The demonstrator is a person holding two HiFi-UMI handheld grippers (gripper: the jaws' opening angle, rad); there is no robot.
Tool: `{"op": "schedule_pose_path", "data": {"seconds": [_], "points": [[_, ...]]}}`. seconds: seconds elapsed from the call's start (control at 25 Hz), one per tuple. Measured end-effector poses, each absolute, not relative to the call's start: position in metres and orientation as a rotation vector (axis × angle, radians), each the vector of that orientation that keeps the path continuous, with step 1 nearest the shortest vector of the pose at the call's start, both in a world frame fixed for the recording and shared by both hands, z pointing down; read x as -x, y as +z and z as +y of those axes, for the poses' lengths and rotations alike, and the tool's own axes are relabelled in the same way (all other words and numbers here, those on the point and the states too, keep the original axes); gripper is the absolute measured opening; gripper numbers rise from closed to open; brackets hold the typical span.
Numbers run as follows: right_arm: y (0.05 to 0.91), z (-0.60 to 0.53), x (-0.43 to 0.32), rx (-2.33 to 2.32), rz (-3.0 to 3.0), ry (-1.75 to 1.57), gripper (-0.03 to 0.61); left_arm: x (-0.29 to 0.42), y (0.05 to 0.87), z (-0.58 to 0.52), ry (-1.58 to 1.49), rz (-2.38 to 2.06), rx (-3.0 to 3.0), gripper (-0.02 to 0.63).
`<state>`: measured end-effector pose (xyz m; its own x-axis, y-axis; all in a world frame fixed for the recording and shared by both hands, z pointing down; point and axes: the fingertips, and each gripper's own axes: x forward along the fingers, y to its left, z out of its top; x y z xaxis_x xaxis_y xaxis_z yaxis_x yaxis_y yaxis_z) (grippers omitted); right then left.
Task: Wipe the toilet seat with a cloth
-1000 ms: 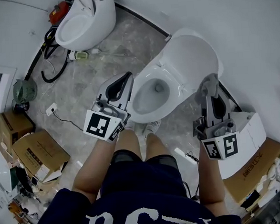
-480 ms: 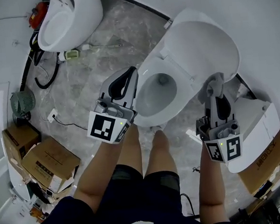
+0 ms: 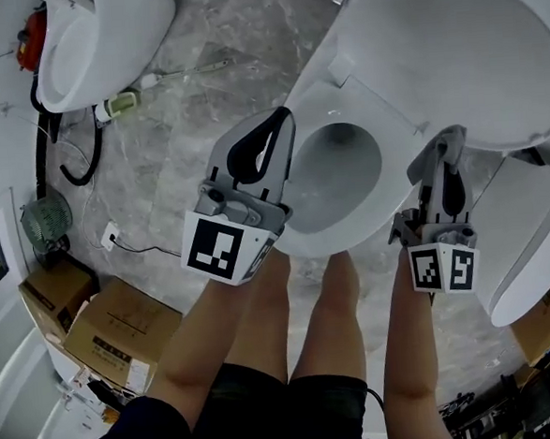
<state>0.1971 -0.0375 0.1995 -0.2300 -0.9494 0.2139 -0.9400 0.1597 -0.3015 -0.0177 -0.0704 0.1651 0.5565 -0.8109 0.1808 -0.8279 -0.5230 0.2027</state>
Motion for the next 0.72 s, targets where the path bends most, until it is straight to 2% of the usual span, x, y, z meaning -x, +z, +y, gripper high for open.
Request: {"op": "schedule_pose_path", "data": {"seconds": [0.28, 0.72], "points": [[0.322, -0.037, -0.189, 2.141, 2.386, -0.799, 0.052, 0.028, 0.235, -0.067, 0.154, -1.314, -2.49, 0.02], [0.396, -0.028, -0.227, 2.599, 2.192, -0.955, 0.052, 0.028, 0.271, -0.083, 0.168, -1.296, -2.448, 0.02]]}}
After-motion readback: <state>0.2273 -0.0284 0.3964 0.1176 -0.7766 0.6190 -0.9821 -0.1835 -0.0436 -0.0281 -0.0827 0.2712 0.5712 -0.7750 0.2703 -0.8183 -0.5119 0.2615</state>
